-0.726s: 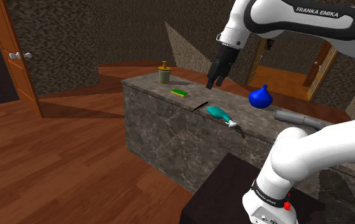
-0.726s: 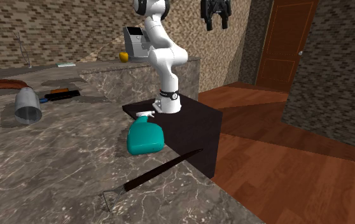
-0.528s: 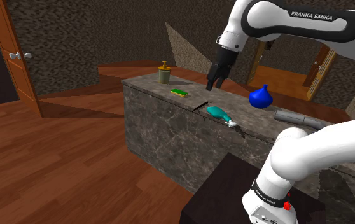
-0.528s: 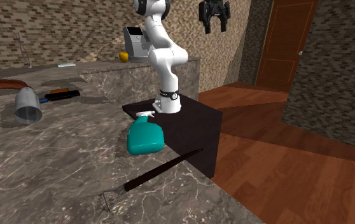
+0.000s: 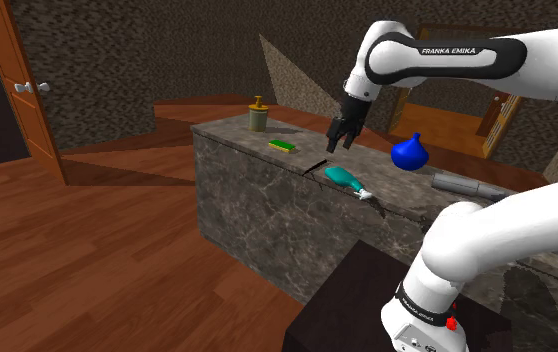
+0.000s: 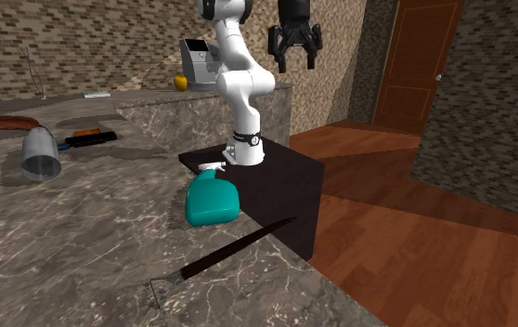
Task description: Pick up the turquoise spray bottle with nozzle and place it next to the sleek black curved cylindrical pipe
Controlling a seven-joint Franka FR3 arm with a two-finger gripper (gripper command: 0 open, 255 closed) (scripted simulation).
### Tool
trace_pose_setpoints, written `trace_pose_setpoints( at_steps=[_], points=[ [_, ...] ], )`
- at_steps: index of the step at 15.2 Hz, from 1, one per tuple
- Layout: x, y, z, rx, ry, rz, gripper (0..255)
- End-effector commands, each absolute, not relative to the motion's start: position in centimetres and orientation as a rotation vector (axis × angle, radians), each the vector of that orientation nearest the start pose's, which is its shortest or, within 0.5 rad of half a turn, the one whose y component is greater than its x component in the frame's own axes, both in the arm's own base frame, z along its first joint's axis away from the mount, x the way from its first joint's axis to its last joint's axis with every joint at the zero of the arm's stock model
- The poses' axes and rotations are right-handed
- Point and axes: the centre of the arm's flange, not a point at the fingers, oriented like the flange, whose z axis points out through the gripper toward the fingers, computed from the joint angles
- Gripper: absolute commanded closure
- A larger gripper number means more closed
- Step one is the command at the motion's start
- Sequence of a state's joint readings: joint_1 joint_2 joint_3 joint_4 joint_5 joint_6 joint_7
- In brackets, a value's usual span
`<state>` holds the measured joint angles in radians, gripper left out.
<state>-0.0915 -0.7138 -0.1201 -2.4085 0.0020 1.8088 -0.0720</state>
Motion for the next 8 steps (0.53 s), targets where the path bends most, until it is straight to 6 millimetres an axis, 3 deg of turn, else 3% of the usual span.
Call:
trace_pose_setpoints(
  at_steps=[1, 8],
  points=[
    [34.4, -10.0, 54.4, -3.07, 0.227, -0.177, 0],
    [35.3, -17.1, 49.1, -3.078, 0.4, -0.147, 0]
  ],
)
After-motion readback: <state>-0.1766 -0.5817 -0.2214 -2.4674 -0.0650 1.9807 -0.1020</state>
